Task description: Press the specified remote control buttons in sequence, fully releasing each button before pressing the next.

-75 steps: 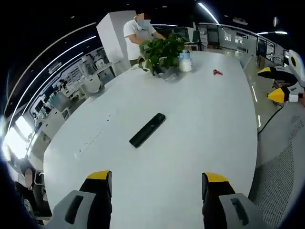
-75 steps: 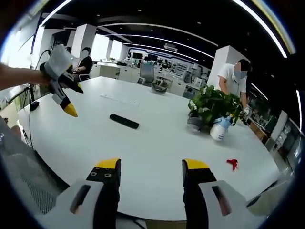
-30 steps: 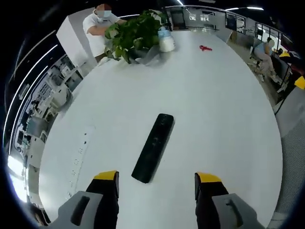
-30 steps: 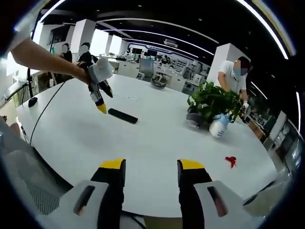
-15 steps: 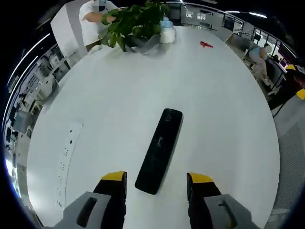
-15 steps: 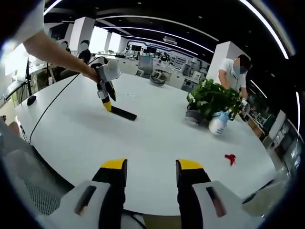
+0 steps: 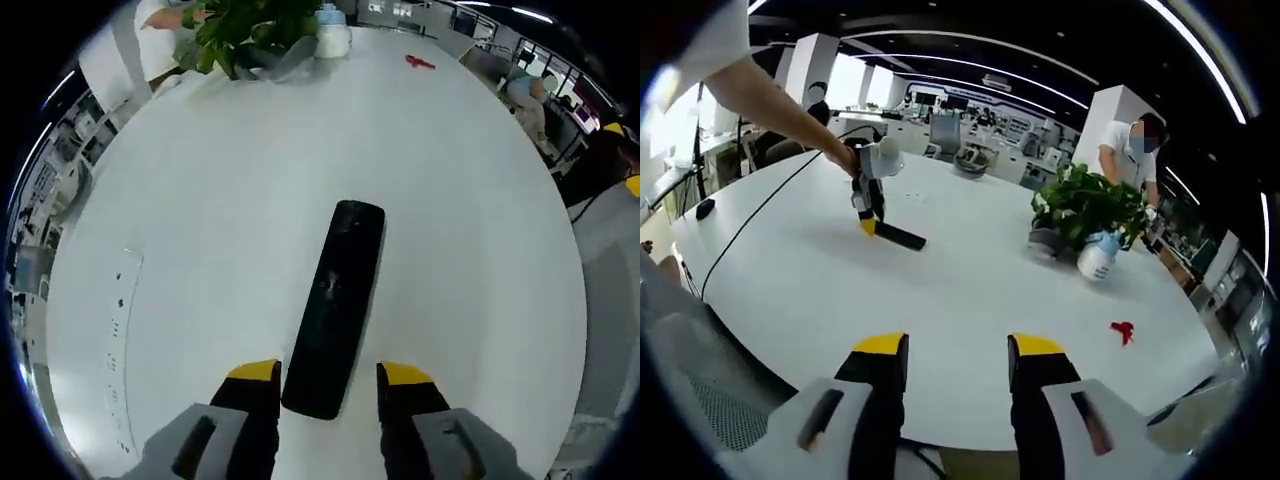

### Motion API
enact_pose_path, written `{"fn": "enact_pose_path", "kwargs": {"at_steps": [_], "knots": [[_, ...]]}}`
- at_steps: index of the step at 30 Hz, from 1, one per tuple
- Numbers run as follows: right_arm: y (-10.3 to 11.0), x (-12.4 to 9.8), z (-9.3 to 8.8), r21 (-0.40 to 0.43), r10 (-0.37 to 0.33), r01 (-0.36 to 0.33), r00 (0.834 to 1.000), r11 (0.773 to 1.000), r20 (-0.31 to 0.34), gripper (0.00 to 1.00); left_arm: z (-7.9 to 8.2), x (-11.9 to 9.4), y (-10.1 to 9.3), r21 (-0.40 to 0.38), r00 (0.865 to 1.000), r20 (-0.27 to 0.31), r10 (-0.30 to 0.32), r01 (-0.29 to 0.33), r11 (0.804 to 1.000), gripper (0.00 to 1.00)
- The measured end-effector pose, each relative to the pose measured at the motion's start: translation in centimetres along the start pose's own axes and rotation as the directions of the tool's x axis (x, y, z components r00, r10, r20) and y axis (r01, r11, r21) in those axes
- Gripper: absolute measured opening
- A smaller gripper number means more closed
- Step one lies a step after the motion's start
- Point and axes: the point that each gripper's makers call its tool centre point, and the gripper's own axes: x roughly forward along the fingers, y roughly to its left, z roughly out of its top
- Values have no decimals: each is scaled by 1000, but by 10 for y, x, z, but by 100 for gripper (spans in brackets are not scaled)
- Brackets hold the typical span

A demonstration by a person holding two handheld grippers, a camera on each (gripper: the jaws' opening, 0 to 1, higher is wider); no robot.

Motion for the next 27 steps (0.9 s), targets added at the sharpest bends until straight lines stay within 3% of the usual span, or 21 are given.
{"fn": "enact_pose_path", "kwargs": {"at_steps": [6, 12, 27], "knots": [[1, 0, 0, -4, 2, -2, 1000, 1000, -2, 41, -1, 1, 4, -17, 1000, -11, -15, 14, 1000, 31], [0, -1, 0, -3, -2, 2, 1000, 1000, -4, 41, -2, 1, 2, 56, 999, -40, -1, 3, 998, 26], [-1, -1, 0, 0, -9, 9, 1000, 1000, 1, 41, -4, 0, -3, 67, 997, -77, 13, -8, 998, 22]]}}
